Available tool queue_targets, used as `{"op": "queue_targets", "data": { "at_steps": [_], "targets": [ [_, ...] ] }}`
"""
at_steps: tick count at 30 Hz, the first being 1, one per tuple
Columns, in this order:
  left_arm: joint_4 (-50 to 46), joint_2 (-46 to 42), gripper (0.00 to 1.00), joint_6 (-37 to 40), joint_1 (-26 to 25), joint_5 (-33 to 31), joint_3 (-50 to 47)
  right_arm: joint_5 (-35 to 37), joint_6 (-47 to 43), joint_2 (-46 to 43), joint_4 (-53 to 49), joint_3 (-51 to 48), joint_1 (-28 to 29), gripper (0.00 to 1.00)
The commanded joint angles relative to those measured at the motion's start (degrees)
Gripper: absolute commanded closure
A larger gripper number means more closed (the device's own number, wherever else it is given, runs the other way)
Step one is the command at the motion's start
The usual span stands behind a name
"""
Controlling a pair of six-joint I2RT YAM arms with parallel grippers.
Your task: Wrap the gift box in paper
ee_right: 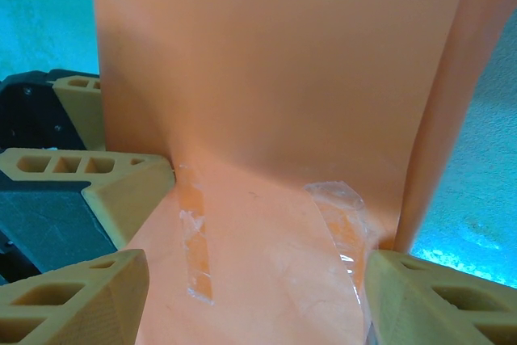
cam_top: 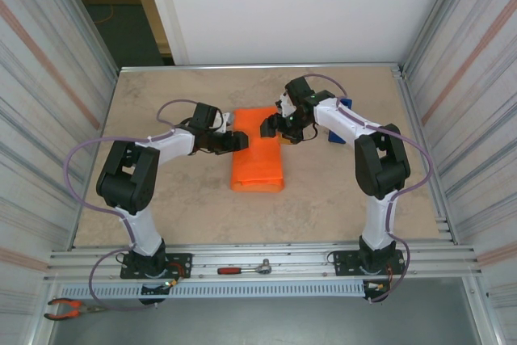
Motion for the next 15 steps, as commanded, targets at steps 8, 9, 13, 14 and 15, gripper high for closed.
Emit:
{"op": "queue_targets", "data": {
  "at_steps": [8,9,13,14,15],
  "targets": [
    [-7.60,4.17,0.38,1.55,-1.36,-5.20,-2.67,6.59,-0.90,-1.04,-4.07,1.18,0.42,0.26],
    [-7.60,4.19,0.38,1.53,-1.36,-5.17,-2.67,6.71,-0.95,-0.93,-4.08,1.21,0.45,0.26],
    [-7.84,4.18,0.38,1.55,-1.36,-5.21,-2.57,7.42,-0.99,-0.35,-4.58,1.53,0.81,0.25],
    [-7.77,4.17,0.38,1.55,-1.36,-5.30,-2.57,7.76,-1.00,-0.23,-4.64,1.60,0.90,0.25],
    [-7.78,4.19,0.38,1.54,-1.36,-5.28,-2.58,8.17,-0.97,-0.17,-4.78,1.60,0.98,0.24]
  ]
}}
